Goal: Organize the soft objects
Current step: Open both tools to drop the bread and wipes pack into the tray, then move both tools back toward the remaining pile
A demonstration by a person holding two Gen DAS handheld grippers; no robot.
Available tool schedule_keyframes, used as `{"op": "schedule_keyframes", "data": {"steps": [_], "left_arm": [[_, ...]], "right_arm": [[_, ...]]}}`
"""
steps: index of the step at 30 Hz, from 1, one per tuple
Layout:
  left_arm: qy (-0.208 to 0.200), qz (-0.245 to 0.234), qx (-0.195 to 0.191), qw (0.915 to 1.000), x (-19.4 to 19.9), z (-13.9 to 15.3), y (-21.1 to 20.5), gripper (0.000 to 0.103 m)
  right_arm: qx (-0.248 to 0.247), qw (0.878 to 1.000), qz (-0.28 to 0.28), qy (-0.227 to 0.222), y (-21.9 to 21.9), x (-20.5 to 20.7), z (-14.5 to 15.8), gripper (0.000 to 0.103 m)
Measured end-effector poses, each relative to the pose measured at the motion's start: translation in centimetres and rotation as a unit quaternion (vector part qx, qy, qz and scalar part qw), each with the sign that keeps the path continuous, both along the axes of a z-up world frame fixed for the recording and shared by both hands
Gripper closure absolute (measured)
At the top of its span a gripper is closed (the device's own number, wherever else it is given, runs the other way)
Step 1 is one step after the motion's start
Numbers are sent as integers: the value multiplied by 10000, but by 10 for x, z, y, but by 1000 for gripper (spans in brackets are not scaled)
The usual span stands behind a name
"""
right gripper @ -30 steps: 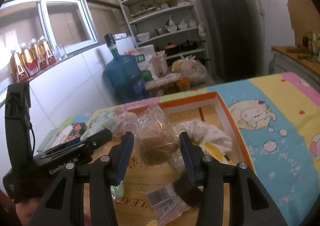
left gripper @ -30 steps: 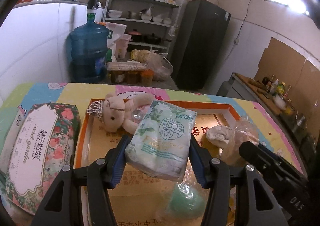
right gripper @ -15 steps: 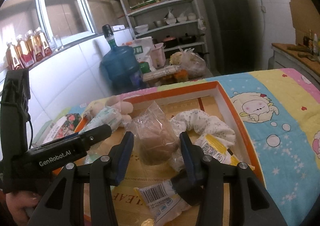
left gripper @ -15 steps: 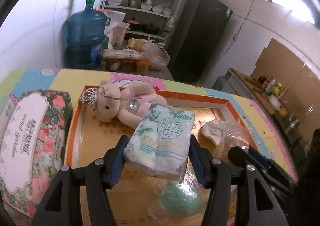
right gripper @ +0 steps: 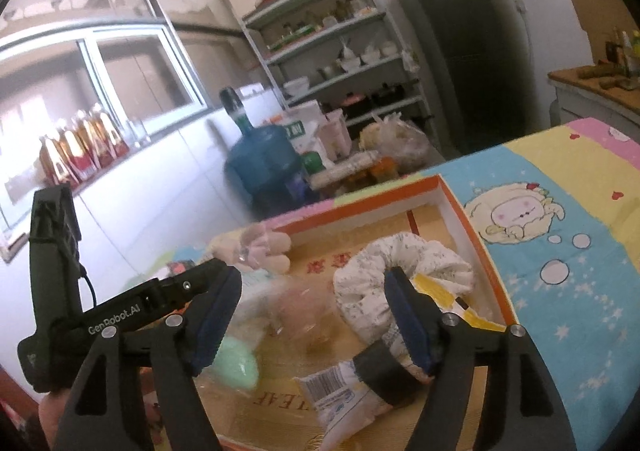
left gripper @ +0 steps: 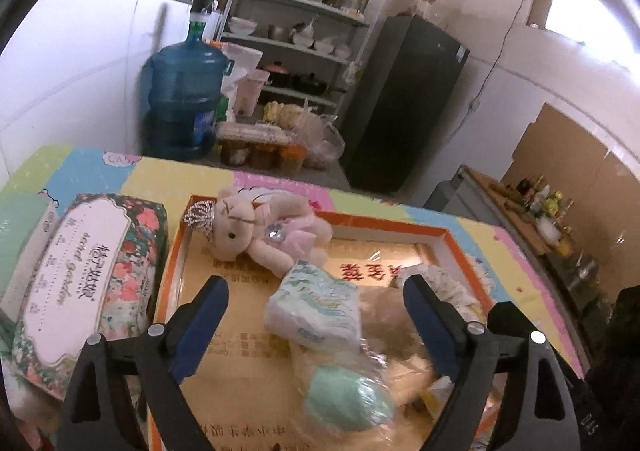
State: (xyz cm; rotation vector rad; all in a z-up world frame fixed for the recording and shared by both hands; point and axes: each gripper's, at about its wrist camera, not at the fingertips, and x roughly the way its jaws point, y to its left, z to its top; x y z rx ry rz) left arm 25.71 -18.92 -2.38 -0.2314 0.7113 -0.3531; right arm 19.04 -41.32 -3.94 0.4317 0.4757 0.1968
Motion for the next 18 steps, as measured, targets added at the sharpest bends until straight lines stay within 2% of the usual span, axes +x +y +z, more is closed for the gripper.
{"op": "schedule_keyframes", "data": {"steps": [7,18], "left_arm": [[-450,180,-64,9988,-24,22,15,14],[-820,145,45,9965,-62,43,27,14]], "right_arm": [[37,9956,35,-933,5,-32,22,25],[-86,9953,-171,-952,17,-62,40,25]]}}
